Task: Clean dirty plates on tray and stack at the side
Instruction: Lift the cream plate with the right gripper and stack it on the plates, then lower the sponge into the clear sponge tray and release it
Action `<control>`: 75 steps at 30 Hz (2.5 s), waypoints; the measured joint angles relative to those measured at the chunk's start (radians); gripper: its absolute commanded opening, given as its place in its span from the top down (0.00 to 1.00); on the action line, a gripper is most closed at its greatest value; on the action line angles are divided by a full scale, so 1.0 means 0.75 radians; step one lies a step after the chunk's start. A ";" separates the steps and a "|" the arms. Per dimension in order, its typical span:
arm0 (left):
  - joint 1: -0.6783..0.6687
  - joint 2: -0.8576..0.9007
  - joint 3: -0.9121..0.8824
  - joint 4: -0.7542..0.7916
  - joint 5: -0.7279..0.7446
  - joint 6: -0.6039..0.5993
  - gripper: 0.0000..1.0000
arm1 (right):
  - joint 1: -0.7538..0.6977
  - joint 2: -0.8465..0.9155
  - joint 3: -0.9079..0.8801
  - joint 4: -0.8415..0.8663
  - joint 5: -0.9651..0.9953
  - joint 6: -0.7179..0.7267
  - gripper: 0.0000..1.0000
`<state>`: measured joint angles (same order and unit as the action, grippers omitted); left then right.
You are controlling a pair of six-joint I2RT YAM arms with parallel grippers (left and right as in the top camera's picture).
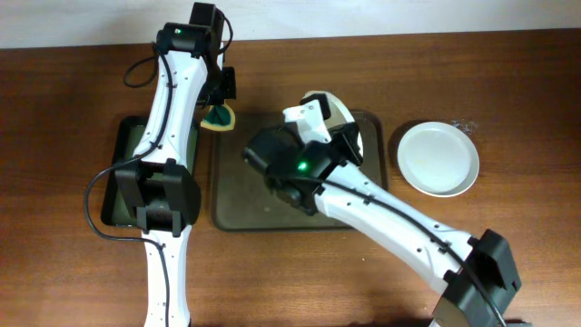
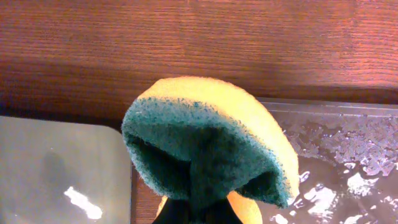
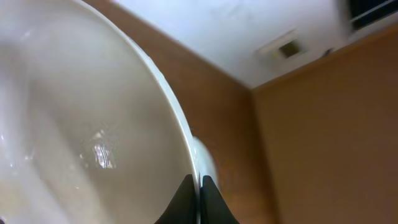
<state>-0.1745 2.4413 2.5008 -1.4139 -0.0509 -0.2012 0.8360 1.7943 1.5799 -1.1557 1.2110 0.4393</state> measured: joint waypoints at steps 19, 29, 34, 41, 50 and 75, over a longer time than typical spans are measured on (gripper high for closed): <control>0.000 0.000 0.000 0.009 -0.007 0.000 1.00 | -0.303 -0.001 -0.002 -0.021 -0.465 0.053 0.96; 0.268 0.000 0.000 -0.106 -0.021 0.050 1.00 | -1.385 -0.019 -0.066 0.056 -1.723 -0.247 0.96; 0.341 0.000 0.000 -0.110 -0.046 0.151 1.00 | -1.628 -0.022 -0.298 0.316 -1.748 -0.252 0.96; 0.337 0.000 0.000 -0.111 -0.087 0.180 1.00 | -1.704 -0.022 -0.483 0.487 -1.774 -0.251 0.25; 0.339 0.000 -0.079 -0.229 -0.117 0.291 1.00 | -1.566 -0.121 -0.164 0.113 -1.813 -0.268 0.12; 0.262 -0.152 0.261 -0.268 0.294 0.293 0.01 | -1.472 -0.648 0.264 -0.393 -1.813 -0.367 0.02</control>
<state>0.0223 2.3272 2.6968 -1.6146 0.1696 0.0185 -0.2684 1.3083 1.7779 -1.4506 -0.1490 0.1642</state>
